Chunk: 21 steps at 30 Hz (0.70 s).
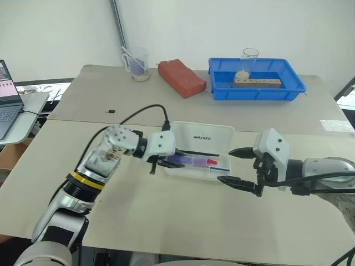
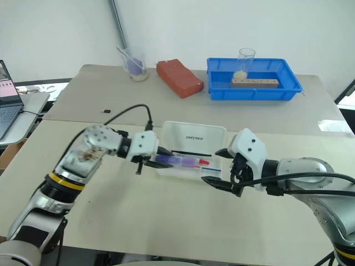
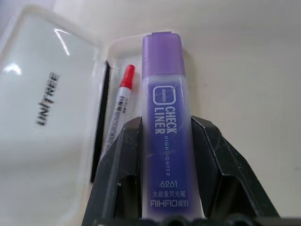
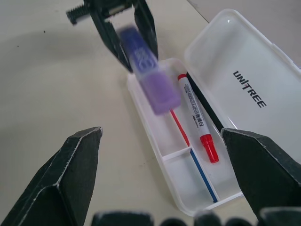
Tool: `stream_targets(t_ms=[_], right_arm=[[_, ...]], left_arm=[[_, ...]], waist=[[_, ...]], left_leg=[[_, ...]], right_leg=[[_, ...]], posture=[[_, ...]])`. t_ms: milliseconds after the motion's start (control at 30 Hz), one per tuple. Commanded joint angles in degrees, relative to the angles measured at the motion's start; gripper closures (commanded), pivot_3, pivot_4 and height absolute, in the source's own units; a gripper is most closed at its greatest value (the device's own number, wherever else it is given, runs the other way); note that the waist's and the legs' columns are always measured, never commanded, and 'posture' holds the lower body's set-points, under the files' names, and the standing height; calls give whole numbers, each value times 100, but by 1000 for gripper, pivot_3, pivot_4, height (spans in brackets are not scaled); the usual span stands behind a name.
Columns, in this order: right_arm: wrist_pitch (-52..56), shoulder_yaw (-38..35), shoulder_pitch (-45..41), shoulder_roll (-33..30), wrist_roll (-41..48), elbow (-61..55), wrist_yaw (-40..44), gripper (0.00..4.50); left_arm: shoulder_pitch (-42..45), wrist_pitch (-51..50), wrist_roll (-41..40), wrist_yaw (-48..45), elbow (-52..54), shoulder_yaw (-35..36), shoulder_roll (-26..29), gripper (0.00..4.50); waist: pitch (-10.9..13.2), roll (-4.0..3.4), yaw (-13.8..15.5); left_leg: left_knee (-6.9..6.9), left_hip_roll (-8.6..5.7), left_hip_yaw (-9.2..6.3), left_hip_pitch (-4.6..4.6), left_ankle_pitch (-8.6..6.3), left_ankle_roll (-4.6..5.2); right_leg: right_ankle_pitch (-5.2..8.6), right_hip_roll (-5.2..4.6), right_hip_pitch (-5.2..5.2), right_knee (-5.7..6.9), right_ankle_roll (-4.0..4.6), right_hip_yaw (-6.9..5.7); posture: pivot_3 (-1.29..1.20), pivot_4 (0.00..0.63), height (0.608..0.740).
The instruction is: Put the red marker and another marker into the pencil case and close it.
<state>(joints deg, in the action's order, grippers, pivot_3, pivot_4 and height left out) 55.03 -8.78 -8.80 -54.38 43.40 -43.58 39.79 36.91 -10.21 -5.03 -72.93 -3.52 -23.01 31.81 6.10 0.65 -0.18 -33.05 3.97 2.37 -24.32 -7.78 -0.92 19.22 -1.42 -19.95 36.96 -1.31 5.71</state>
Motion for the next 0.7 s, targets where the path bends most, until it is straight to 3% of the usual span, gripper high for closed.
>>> stream_targets(t_ms=[33, 600, 700], right_arm=[[47, -256, 55, 80, 150, -364, -263, 0], [-46, -316, 316, 58, 281, -461, -560, 0], [-70, -318, 342, 51, 260, -446, -546, 0]], left_arm=[[217, 323, 169, 103, -379, -24, -186, 3554], [186, 580, 356, 84, -760, -21, -420, 3554], [157, 525, 347, 87, -721, -19, -432, 2098]], waist=[[1, 1, -7], [0, 0, -21], [0, 0, -20]], left_leg=[[0, 0, -1, -1, 0, 0], [-1, -2, -5, 0, 0, 0], [-1, -2, -6, 0, 0, 0]], right_leg=[[0, 0, 0, 0, 0, 0], [1, 0, 3, 1, -2, -1], [1, 0, 3, 1, -3, -1]], posture=[[0, 150, 740], [0, 150, 740], [0, 150, 740]])
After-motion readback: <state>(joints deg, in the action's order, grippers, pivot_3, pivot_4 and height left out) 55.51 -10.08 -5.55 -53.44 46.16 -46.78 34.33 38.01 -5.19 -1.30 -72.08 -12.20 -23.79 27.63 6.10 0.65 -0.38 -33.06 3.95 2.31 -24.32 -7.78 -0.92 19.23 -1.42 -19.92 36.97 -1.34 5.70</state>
